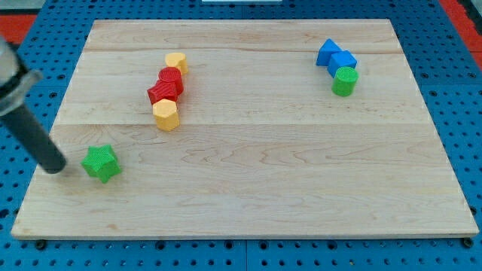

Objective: Move the green star below the green circle

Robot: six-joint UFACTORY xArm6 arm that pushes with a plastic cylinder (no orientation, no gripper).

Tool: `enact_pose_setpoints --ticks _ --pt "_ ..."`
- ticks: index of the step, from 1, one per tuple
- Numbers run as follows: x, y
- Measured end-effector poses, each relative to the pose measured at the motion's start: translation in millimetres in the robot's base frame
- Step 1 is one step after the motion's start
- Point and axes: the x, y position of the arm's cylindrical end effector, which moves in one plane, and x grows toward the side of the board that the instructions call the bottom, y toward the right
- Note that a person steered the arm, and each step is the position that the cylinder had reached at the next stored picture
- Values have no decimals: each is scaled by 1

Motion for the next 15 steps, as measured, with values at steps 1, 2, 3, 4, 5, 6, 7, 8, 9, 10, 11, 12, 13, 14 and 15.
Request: enact_pose_setpoints --ticks 1,2,3,4,5,6,7,8,9,10,11,12,13,14,15 --pt "0 81" --pt "0 165" --pt "0 240" --pt "0 297" --pt "0 315" --pt "2 302" --pt "14 291" --pt "12 318" --pt "-14 352" --pt "-48 381" --pt "-51 392" --pt "-47 392" --pt "-28 392" --pt "-17 398" --pt "-28 420"
